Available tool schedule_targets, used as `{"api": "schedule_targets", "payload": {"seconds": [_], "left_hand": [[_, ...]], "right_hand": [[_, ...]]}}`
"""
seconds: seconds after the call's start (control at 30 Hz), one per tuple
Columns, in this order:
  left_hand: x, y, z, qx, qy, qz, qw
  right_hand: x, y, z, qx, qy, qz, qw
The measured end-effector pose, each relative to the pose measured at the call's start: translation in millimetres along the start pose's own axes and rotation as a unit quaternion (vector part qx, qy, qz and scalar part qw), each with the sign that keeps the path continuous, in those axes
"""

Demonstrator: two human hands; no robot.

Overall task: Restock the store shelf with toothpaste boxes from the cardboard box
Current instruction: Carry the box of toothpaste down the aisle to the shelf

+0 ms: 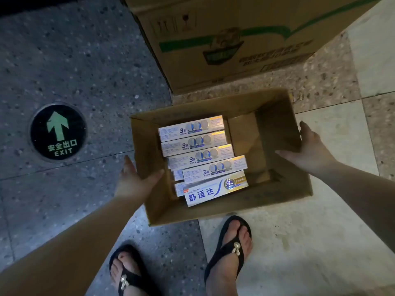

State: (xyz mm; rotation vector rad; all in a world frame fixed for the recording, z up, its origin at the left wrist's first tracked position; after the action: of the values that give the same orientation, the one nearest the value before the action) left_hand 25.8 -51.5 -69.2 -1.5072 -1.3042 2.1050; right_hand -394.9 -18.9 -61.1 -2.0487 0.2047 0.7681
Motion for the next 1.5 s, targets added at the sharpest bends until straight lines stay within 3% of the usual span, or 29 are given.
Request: {"api": "schedule_targets", "payload": {"seconds": [0.23, 0.53, 0.8, 1.17, 1.5], "left_hand": [[12.8, 15.8, 4.8, -0.004, -0.164, 0.023, 0.986], [12.7, 13.8, 2.9, -0.002, -0.216, 0.048, 0.975], [-2.3, -38.4, -22.2, -0.025, -0.242, 0.036, 0.969], [-150.8, -178.4, -76.2, -0.045, -0.239, 0.048, 0.969], [-321.8, -348.2, -164.6, -0.061, -0.321, 0.127, 0.936]], "right_hand": [[7.7, 16.2, 10.7, 0.035, 0.133, 0.016, 0.990], [11.8, 13.1, 13.7, 0.061, 0.193, 0.042, 0.978], [-16.3, -46.2, -15.1, 0.052, 0.182, 0.045, 0.981], [-84.0, -221.9, -124.0, 0.035, 0.137, 0.022, 0.990], [-145.1, -395.6, -295.8, -0.087, 0.051, 0.008, 0.995]]}}
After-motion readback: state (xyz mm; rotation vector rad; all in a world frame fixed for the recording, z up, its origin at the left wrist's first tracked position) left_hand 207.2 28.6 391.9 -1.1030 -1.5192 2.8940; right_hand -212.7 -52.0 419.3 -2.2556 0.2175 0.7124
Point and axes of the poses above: each hand's wrist, its own y-axis towards the middle knuckle, its own x-axis out of the palm, z = x × y, the point moved 9 cm from there along y, towards the middle knuckle, and after that the axes turned 14 degrees about y, right-handed, at the moved point
